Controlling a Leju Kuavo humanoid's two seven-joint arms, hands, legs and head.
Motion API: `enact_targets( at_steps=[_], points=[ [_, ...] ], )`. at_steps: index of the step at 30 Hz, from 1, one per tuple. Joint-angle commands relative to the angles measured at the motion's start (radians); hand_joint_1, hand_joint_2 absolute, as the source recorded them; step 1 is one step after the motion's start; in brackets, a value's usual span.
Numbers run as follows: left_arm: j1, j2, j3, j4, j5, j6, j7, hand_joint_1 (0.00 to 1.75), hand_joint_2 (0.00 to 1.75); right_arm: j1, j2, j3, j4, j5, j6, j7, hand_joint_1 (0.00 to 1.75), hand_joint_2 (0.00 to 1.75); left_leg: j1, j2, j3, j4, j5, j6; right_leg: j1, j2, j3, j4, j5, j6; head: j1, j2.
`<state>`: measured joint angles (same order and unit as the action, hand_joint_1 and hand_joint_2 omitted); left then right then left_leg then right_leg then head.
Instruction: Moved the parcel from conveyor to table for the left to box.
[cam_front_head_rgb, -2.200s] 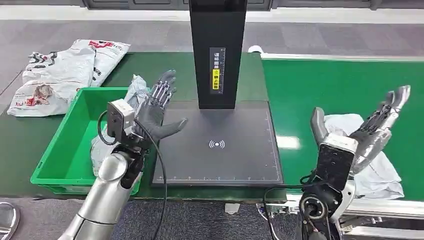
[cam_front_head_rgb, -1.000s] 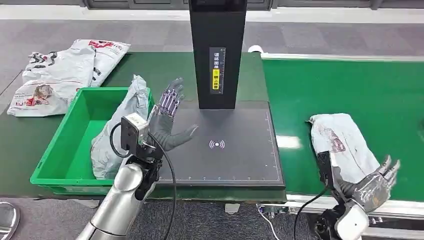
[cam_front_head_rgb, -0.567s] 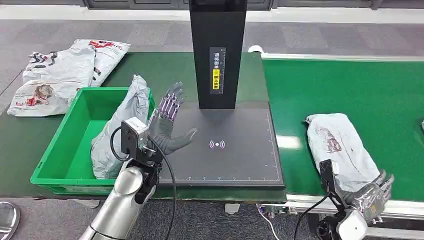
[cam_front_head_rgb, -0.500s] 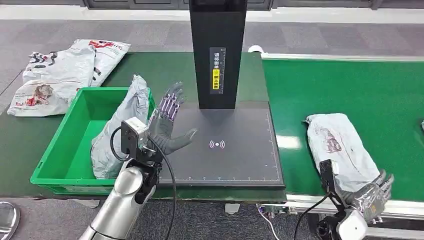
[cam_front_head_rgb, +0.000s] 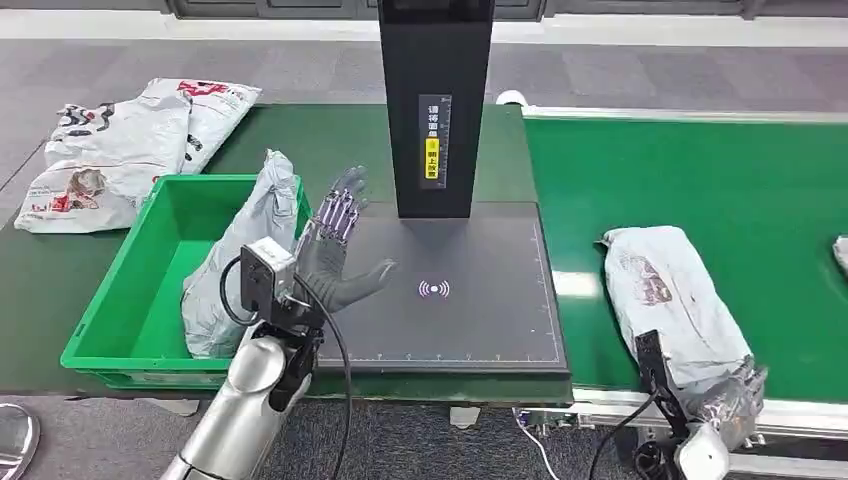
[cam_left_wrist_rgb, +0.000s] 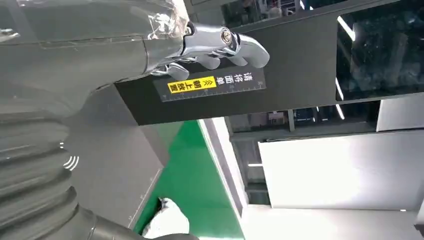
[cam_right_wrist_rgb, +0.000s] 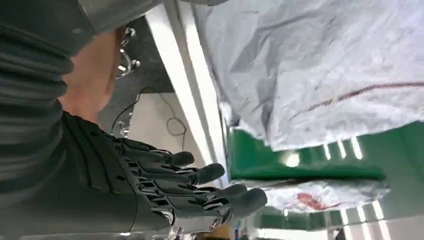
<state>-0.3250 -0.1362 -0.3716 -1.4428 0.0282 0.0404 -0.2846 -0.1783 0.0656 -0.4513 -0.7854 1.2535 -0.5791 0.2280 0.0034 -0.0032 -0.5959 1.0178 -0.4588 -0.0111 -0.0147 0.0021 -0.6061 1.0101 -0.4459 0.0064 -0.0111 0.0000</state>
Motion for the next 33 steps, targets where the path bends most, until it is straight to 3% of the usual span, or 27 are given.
enact_targets(
  at_steps=[1,7,8,9,25,33],
  points=[
    [0.020,0.031,0.030,-0.016,-0.007,-0.006,0.004,0.00,1.75,-0.112,-0.034,-0.023,0.184,0.008,0.030,-0.020,0.00,1.75,0.000,0.003,0.003,-0.002,0.000,0.000,0.000,0.003,0.002,-0.002,0.001,-0.001,0.000,0.000],
    [0.014,0.032,0.029,-0.006,-0.012,-0.016,0.005,0.00,1.75,-0.145,-0.051,-0.021,0.256,0.016,0.064,-0.019,0.00,1.75,0.000,0.003,0.004,-0.002,0.000,-0.001,0.001,0.002,0.003,-0.003,0.001,0.000,0.000,0.000],
    [0.013,0.031,0.029,-0.005,-0.012,-0.017,0.005,0.00,1.75,-0.146,-0.051,-0.018,0.262,0.020,0.067,-0.017,0.65,1.75,0.000,0.002,0.003,-0.001,0.000,0.000,0.000,0.002,0.002,-0.001,0.000,0.000,0.000,0.000],
    [0.013,0.031,0.029,-0.005,-0.012,-0.017,0.005,0.00,1.75,-0.147,-0.051,-0.019,0.266,0.020,0.072,-0.016,1.75,1.75,0.000,0.002,0.003,-0.002,0.000,0.000,0.000,0.002,0.003,-0.002,0.001,-0.001,0.000,0.000],
    [0.018,0.034,0.034,-0.015,-0.014,-0.023,0.006,0.00,1.75,-0.157,-0.046,-0.024,0.286,0.015,0.091,-0.033,1.75,1.75,0.001,0.001,0.003,-0.002,0.000,0.000,0.001,0.001,0.003,-0.003,0.000,-0.001,0.000,0.000],
    [0.029,0.039,0.047,-0.044,-0.017,-0.023,0.007,0.00,1.75,-0.159,-0.029,-0.032,0.255,-0.013,0.106,-0.089,1.75,1.75,0.000,0.002,0.002,-0.001,0.000,0.000,0.000,0.002,0.002,-0.001,0.000,-0.001,0.000,0.000]
  ],
)
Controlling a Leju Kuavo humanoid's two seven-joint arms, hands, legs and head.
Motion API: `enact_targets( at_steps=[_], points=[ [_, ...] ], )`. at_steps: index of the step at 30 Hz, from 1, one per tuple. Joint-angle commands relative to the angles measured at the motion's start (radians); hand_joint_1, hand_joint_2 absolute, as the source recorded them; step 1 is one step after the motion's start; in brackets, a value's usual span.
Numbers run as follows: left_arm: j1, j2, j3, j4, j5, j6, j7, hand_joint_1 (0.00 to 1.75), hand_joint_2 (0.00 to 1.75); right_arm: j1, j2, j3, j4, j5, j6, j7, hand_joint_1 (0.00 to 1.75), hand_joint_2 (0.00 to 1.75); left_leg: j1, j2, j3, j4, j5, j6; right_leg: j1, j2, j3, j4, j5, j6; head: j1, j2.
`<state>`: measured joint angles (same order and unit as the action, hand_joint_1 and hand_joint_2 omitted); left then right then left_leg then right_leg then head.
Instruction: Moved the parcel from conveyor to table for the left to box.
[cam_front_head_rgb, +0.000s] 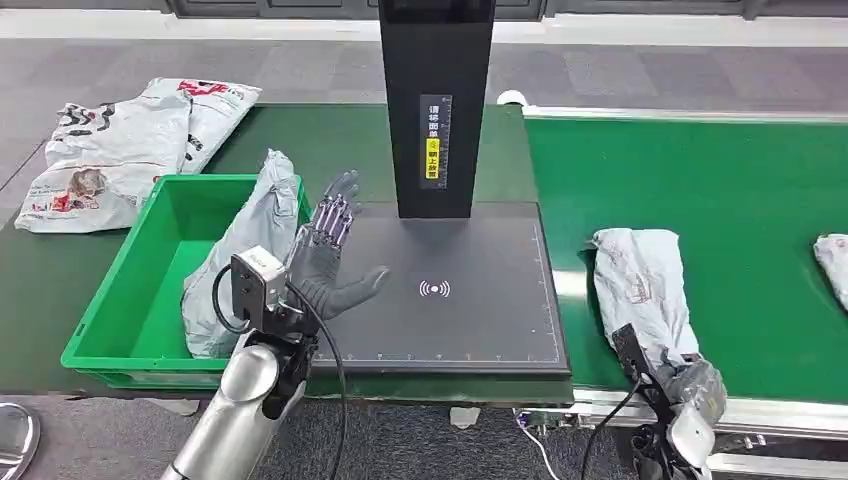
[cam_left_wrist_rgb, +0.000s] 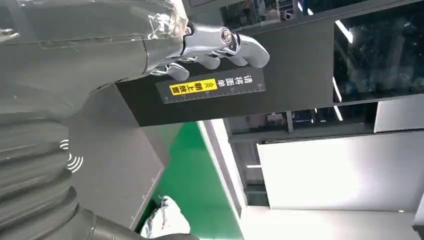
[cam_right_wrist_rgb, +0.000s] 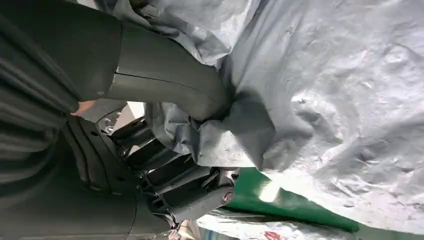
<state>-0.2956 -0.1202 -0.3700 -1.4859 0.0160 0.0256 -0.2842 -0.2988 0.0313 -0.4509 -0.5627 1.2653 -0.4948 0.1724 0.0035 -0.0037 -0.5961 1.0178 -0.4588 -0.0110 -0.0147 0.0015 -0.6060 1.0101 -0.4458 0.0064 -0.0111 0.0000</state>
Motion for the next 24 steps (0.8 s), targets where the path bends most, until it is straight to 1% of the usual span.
enact_targets(
  at_steps=[1,2,3,4,5,6,7,8,9,10,11,12,13,15,18,19,20,22,24],
  points=[
    [0.002,0.022,0.046,0.001,-0.006,-0.007,0.006,0.00,1.75,-0.032,0.017,-0.034,0.008,-0.048,0.022,-0.062,1.75,1.75,0.001,0.003,0.004,-0.002,0.000,0.000,0.001,0.002,0.003,-0.003,0.001,-0.001,0.000,0.000],
    [0.004,0.022,0.047,0.000,-0.007,-0.007,0.006,0.00,1.75,-0.029,0.025,-0.036,-0.011,-0.071,0.027,-0.085,1.75,1.75,0.000,0.002,0.002,-0.001,0.000,0.000,0.000,0.002,0.001,-0.001,0.000,-0.001,0.000,0.000],
    [0.006,0.024,0.050,-0.001,-0.011,-0.005,0.004,0.00,1.75,-0.023,0.047,-0.038,-0.060,-0.128,0.038,-0.159,1.75,1.75,0.001,0.003,0.003,-0.002,0.000,0.000,0.001,0.003,0.003,-0.002,0.001,-0.001,0.000,0.000],
    [0.012,0.023,0.056,-0.007,-0.017,0.000,0.002,0.00,1.75,-0.007,0.082,-0.024,-0.169,-0.211,0.032,-0.261,1.75,1.75,0.000,0.003,0.002,-0.001,0.000,0.000,0.000,0.003,0.000,-0.001,0.000,-0.001,0.000,0.000],
    [0.017,0.021,0.061,-0.014,-0.020,0.002,0.001,0.00,1.75,0.010,0.109,0.006,-0.278,-0.250,0.026,-0.291,1.75,1.75,0.000,0.004,0.003,-0.002,-0.001,0.000,0.001,0.003,0.001,-0.002,0.001,-0.001,0.000,0.000],
    [0.023,0.018,0.065,-0.019,-0.024,0.004,0.000,0.00,1.75,0.037,0.133,0.070,-0.438,-0.305,0.030,-0.312,1.75,1.75,0.000,0.005,0.001,-0.001,-0.001,0.000,0.000,0.004,-0.001,0.000,0.001,-0.001,0.000,0.000],
    [0.024,0.018,0.067,-0.020,-0.025,0.002,0.000,0.00,1.75,0.043,0.151,0.122,-0.448,-0.300,-0.006,-0.267,1.75,1.75,0.000,0.007,0.002,-0.001,-0.001,-0.001,0.000,0.006,-0.001,0.000,0.001,-0.001,0.000,0.000],
    [0.025,0.014,0.066,-0.019,-0.027,0.002,0.000,0.00,1.75,0.058,0.130,0.158,-0.572,-0.384,0.000,-0.347,1.75,1.75,-0.001,0.006,0.000,0.000,-0.001,-0.001,-0.001,0.006,-0.003,0.001,0.001,-0.001,0.000,0.000],
    [0.024,0.011,0.063,-0.016,-0.030,0.003,-0.001,0.00,1.75,0.068,0.131,0.204,-0.669,-0.376,0.027,-0.294,1.75,1.75,-0.001,0.005,-0.002,0.000,0.000,0.000,-0.001,0.005,-0.003,0.002,0.001,-0.001,0.000,0.000],
    [0.024,0.011,0.062,-0.015,-0.030,0.004,-0.001,0.00,1.75,0.074,0.123,0.228,-0.697,-0.378,0.036,-0.261,1.75,1.75,-0.001,0.006,0.000,0.000,-0.001,-0.001,-0.001,0.006,-0.003,0.001,0.001,-0.001,0.000,0.000],
    [0.024,0.011,0.062,-0.015,-0.030,0.004,-0.001,0.00,1.75,0.074,0.123,0.228,-0.697,-0.378,0.036,-0.261,1.75,1.75,-0.001,0.003,-0.002,0.000,0.000,0.000,-0.001,0.003,-0.003,0.002,0.000,-0.001,0.000,0.000],
    [0.023,0.010,0.061,-0.013,-0.031,0.004,-0.002,0.00,1.75,0.078,0.119,0.230,-0.696,-0.379,0.036,-0.260,1.75,1.75,-0.001,0.005,0.001,-0.001,-0.001,-0.001,0.000,0.004,-0.002,0.001,0.000,-0.001,0.000,0.000],
    [0.022,0.010,0.061,-0.012,-0.031,0.004,-0.002,0.00,1.75,0.081,0.110,0.238,-0.686,-0.390,0.030,-0.255,1.75,1.75,-0.001,0.002,0.000,-0.001,0.000,-0.001,-0.001,0.001,-0.001,0.001,0.000,-0.001,0.000,0.000],
    [0.022,0.011,0.061,-0.012,-0.031,0.004,-0.002,0.00,1.75,0.083,0.104,0.241,-0.673,-0.400,0.018,-0.262,1.75,1.75,0.001,0.002,0.002,-0.001,0.000,-0.001,0.001,0.001,0.002,-0.001,0.000,-0.001,0.000,0.000],
    [0.022,0.011,0.062,-0.013,-0.031,0.004,-0.002,0.00,1.75,0.083,0.101,0.243,-0.663,-0.407,0.010,-0.268,1.75,1.75,0.000,0.001,0.002,-0.001,0.000,0.000,0.001,0.000,0.002,-0.001,0.000,-0.001,0.000,0.000],
    [0.022,0.010,0.062,-0.012,-0.031,0.004,-0.002,0.00,1.75,0.081,0.099,0.250,-0.667,-0.424,-0.017,-0.309,1.75,1.75,0.000,0.001,0.001,-0.001,0.000,0.000,0.000,0.000,0.001,0.000,0.000,0.000,0.000,0.000],
    [0.018,0.009,0.059,-0.006,-0.031,0.003,-0.003,0.00,1.75,0.076,0.097,0.270,-0.695,-0.466,-0.044,-0.370,1.75,1.75,0.000,0.001,0.002,-0.001,0.000,0.000,0.001,0.001,0.002,-0.001,0.000,-0.001,0.000,0.000],
    [0.006,0.008,0.053,0.011,-0.030,0.004,-0.009,0.00,1.75,0.073,0.091,0.320,-0.786,-0.466,-0.031,-0.341,1.75,1.75,0.000,0.002,0.001,-0.001,0.000,-0.001,0.000,0.001,0.001,-0.001,0.000,-0.001,0.000,0.000],
    [-0.009,0.004,0.044,0.031,-0.028,-0.003,-0.017,0.00,1.75,0.071,0.095,0.363,-0.875,-0.479,-0.047,-0.366,1.75,1.75,-0.001,0.003,0.000,0.000,0.000,-0.001,-0.001,0.002,-0.001,0.001,0.000,-0.001,0.000,0.000]
  ],
)
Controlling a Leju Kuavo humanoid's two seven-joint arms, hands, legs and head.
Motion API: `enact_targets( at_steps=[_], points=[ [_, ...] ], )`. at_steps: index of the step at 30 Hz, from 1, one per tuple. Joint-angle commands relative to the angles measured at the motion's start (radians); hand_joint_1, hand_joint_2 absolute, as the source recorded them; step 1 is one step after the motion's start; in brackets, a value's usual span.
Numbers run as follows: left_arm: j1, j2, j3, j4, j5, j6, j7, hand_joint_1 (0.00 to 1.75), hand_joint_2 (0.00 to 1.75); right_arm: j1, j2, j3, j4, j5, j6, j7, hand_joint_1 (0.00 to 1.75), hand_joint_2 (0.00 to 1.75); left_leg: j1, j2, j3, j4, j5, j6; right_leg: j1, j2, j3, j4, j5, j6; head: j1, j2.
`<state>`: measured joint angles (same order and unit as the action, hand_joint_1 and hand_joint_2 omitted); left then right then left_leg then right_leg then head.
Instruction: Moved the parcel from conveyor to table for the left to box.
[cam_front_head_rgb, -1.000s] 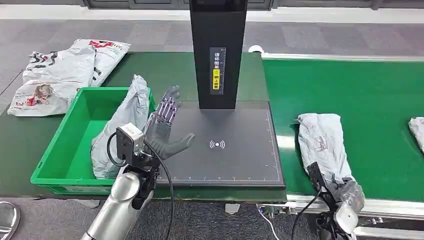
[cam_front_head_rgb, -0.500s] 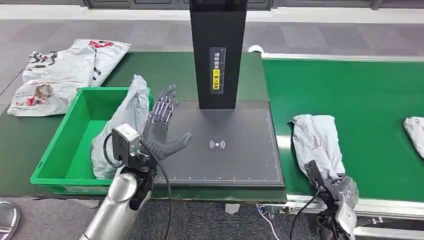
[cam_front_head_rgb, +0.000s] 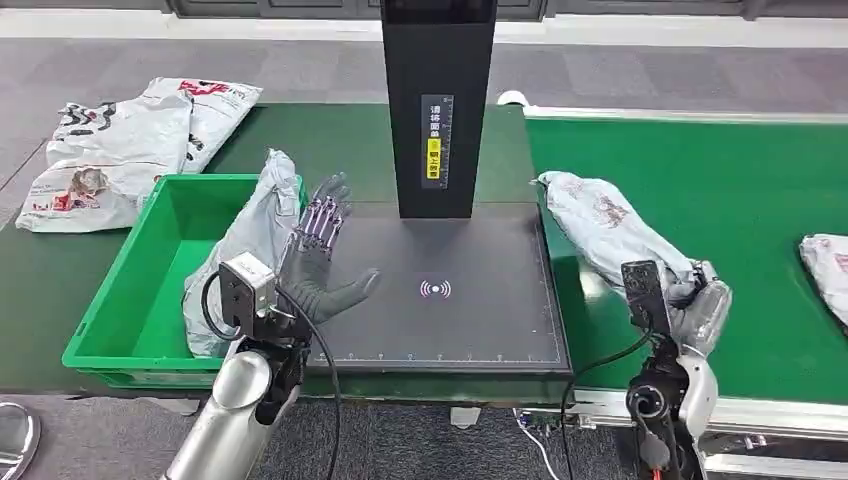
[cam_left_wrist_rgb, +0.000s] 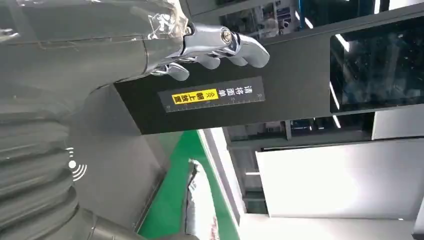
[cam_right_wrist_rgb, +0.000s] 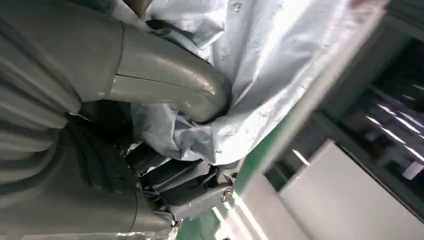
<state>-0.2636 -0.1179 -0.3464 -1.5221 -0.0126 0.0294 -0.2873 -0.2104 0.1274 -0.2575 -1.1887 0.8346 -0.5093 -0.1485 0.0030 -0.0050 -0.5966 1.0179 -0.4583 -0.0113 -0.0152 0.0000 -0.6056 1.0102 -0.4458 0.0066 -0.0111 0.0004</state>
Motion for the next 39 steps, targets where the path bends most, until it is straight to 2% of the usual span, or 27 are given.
enact_targets(
  at_steps=[1,5,9,14,22,26,29,36,39],
  points=[
    [-0.052,-0.002,0.017,0.080,0.003,-0.008,-0.018,0.00,1.75,-0.019,-0.003,0.195,-0.291,-0.045,-0.032,-0.032,1.75,1.75,-0.001,0.002,-0.001,0.000,0.000,0.000,-0.001,0.002,-0.002,0.001,0.000,0.000,0.000,0.000],
    [-0.072,-0.008,0.013,0.094,0.007,-0.006,-0.020,0.00,1.75,-0.041,0.002,0.249,-0.348,-0.051,-0.047,-0.041,1.75,1.75,0.000,0.002,0.000,0.000,0.000,0.000,0.000,0.002,-0.002,0.001,0.000,0.000,0.000,0.000],
    [-0.080,-0.011,0.009,0.099,0.012,-0.008,-0.026,0.00,1.75,-0.080,-0.003,0.318,-0.294,-0.060,-0.017,-0.037,1.75,1.75,0.000,0.003,0.002,-0.001,0.000,0.000,0.001,0.002,0.000,-0.001,0.001,-0.001,0.000,0.000],
    [-0.125,-0.010,-0.013,0.125,0.034,-0.005,-0.034,0.00,1.75,-0.196,0.015,0.463,-0.038,-0.054,0.103,-0.005,1.75,1.75,0.001,0.005,0.003,-0.001,0.000,0.000,0.001,0.005,0.000,-0.001,0.002,-0.001,0.000,0.000],
    [-0.159,-0.012,-0.029,0.156,0.053,0.003,-0.047,0.00,1.75,-0.338,0.077,0.619,0.286,-0.067,0.170,-0.024,1.75,1.75,0.002,0.007,0.005,-0.002,0.002,-0.001,0.002,0.007,0.002,-0.002,0.003,-0.002,0.000,0.000],
    [-0.179,-0.008,-0.036,0.170,0.063,0.005,-0.046,0.00,1.75,-0.352,0.085,0.675,0.357,-0.103,0.222,-0.026,1.75,1.75,0.002,0.004,0.004,-0.001,0.002,-0.001,0.002,0.004,0.002,-0.001,0.002,-0.001,0.000,0.000],
    [-0.179,-0.008,-0.036,0.171,0.063,0.005,-0.046,0.00,1.75,-0.349,0.086,0.676,0.358,-0.104,0.220,-0.027,1.75,1.75,0.002,0.003,0.005,-0.002,0.002,-0.001,0.003,0.003,0.003,-0.003,0.002,-0.001,0.000,0.000],
    [-0.195,0.008,-0.054,0.186,0.091,0.015,-0.054,0.00,1.75,-0.373,0.102,0.764,0.436,-0.187,0.331,-0.058,1.75,1.75,0.002,0.003,0.003,-0.002,0.002,-0.001,0.002,0.003,0.002,-0.001,0.002,-0.001,0.000,0.000],
    [-0.195,0.008,-0.054,0.186,0.091,0.015,-0.054,0.00,1.75,-0.373,0.102,0.764,0.436,-0.187,0.331,-0.058,1.75,1.75,0.002,0.002,0.003,-0.001,0.002,-0.001,0.002,0.002,0.001,-0.001,0.002,-0.001,0.000,0.000]
  ],
)
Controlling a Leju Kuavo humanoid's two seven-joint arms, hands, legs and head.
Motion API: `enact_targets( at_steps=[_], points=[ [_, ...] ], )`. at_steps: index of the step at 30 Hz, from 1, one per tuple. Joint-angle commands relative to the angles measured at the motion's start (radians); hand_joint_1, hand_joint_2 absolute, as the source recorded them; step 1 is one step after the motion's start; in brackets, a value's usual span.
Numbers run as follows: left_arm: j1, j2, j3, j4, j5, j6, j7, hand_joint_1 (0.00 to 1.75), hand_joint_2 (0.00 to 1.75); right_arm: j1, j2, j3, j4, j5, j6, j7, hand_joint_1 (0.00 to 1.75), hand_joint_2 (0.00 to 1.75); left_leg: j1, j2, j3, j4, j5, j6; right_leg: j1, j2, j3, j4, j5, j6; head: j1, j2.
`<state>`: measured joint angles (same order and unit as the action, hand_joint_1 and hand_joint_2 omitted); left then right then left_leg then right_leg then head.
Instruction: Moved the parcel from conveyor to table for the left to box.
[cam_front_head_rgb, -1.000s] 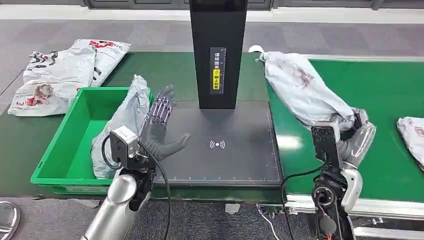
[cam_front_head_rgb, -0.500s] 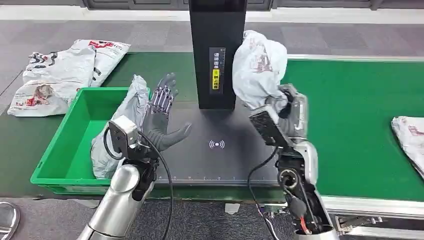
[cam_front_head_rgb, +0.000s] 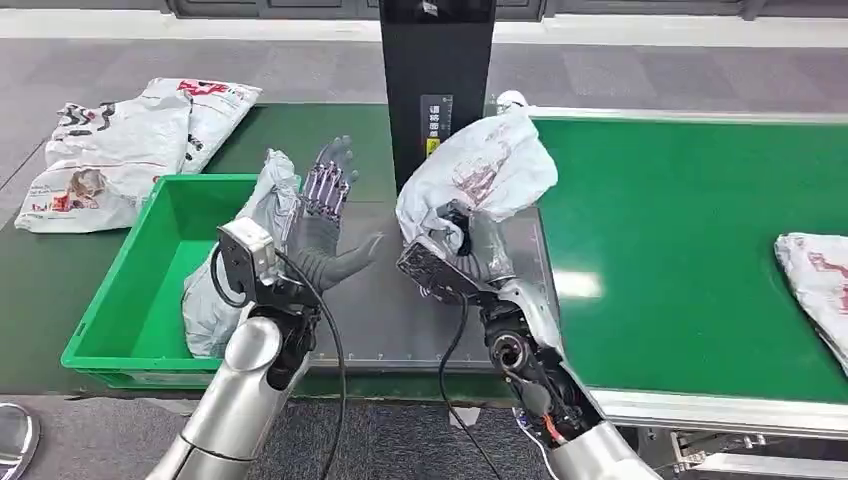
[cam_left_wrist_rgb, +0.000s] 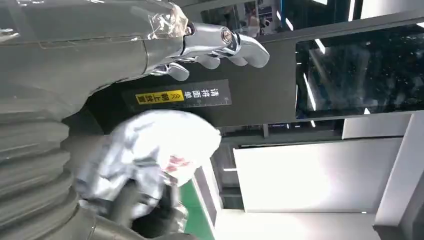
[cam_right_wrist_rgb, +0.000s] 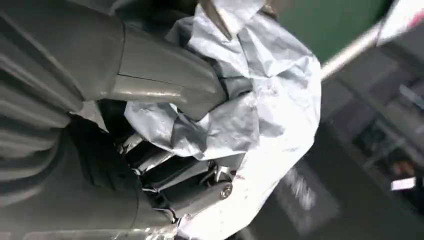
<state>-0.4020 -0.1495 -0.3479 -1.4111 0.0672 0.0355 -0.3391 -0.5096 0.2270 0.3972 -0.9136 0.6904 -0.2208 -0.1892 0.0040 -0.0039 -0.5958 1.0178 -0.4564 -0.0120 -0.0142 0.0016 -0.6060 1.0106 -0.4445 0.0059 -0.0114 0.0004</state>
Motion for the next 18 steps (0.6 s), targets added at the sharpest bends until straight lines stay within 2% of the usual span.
enact_targets(
  at_steps=[1,4,5,6,18],
  points=[
    [-0.056,0.040,-0.052,0.075,0.011,0.009,-0.002,0.00,1.75,-0.074,0.002,0.109,0.161,-0.042,0.042,-0.017,1.75,1.75,0.000,0.000,0.001,-0.001,0.000,0.000,0.000,0.000,0.001,0.000,0.000,-0.001,0.000,0.000],
    [-0.057,0.041,-0.054,0.074,0.016,0.010,-0.002,0.00,1.75,-0.082,0.002,0.122,0.169,-0.085,0.087,-0.029,1.75,1.75,0.001,0.001,0.002,-0.001,0.000,0.000,0.001,0.000,0.002,-0.002,0.001,-0.001,0.000,0.000],
    [-0.056,0.042,-0.054,0.073,0.018,0.011,-0.002,0.00,1.75,-0.083,0.003,0.127,0.173,-0.109,0.094,-0.037,1.64,1.75,0.000,0.001,0.002,-0.001,0.000,0.000,0.000,0.000,0.001,-0.001,0.000,0.000,0.000,0.000],
    [-0.055,0.043,-0.053,0.072,0.018,0.011,-0.002,0.00,1.75,-0.085,0.003,0.132,0.177,-0.110,0.096,-0.038,0.02,1.75,0.000,0.001,0.002,-0.001,0.000,0.000,0.000,0.000,0.001,-0.001,0.000,0.000,0.000,0.000],
    [-0.038,0.066,-0.051,0.061,0.023,0.034,0.000,0.00,1.75,-0.083,-0.006,0.085,0.176,-0.199,0.013,-0.019,0.00,1.75,0.000,0.000,0.001,-0.001,0.000,0.000,0.000,-0.001,0.001,-0.001,0.000,0.000,0.000,0.000]
  ],
)
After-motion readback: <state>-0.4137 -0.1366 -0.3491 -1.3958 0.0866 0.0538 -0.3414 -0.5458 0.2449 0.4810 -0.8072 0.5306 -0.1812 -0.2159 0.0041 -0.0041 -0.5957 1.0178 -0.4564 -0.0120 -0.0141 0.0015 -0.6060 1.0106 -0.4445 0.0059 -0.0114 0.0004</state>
